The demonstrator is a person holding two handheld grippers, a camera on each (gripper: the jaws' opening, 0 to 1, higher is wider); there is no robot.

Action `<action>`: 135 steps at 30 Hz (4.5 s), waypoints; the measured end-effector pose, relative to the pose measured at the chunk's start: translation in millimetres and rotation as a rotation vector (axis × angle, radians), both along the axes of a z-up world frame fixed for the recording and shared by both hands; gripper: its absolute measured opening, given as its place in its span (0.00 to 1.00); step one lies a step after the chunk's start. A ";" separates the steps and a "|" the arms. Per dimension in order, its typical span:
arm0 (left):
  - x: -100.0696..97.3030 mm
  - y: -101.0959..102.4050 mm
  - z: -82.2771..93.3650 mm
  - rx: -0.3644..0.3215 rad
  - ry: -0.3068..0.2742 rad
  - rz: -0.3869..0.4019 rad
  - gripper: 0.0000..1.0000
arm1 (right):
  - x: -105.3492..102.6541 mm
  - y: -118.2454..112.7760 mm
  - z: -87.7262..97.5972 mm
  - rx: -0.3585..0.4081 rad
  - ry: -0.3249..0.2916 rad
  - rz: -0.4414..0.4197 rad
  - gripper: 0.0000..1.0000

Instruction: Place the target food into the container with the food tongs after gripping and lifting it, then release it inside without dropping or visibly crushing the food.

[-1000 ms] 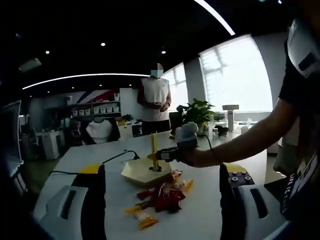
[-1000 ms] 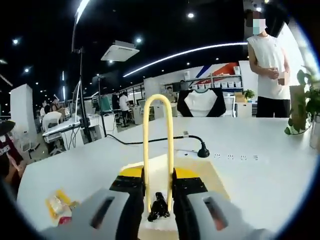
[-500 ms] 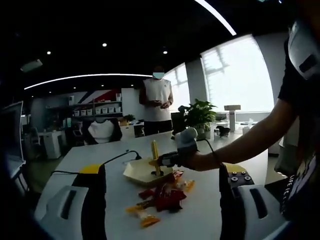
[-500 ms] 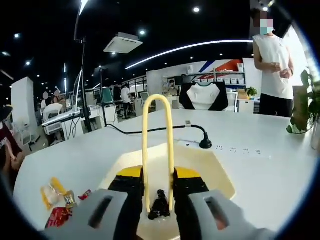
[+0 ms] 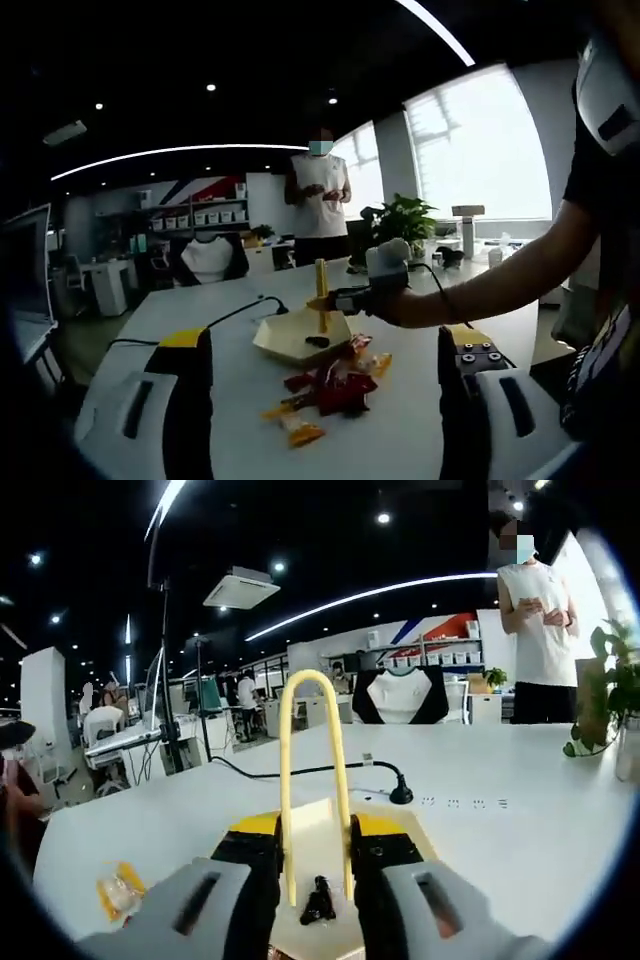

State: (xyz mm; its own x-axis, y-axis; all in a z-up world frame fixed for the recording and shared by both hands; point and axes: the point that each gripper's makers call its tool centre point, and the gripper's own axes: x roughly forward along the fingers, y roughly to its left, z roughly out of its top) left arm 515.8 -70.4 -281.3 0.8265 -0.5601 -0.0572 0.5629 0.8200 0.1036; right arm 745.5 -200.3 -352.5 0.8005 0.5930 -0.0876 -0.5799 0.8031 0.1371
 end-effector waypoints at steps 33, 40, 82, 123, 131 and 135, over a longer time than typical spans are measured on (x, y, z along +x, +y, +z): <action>3.3 -14.2 2.2 0.021 -0.022 -0.031 1.00 | -75.5 -23.0 -13.1 0.050 0.019 -0.087 0.24; 1.7 -13.2 -0.3 0.016 -0.014 -0.030 1.00 | -83.7 -15.0 -29.6 0.034 0.046 -0.112 0.25; 2.8 -14.0 -9.9 0.011 0.002 -0.044 1.00 | -100.2 -41.2 -28.7 -0.092 0.130 -0.060 0.12; -4.4 -0.4 -18.4 -0.027 0.021 -0.034 0.98 | -98.9 -6.4 -107.4 -0.713 0.900 0.253 0.35; -5.7 6.3 -18.4 -0.032 0.019 -0.020 0.98 | -102.5 -10.2 -114.2 -0.754 0.927 0.254 0.26; -5.7 7.2 -19.6 -0.031 0.023 -0.017 0.97 | -102.3 -10.0 -115.5 -0.775 0.945 0.257 0.25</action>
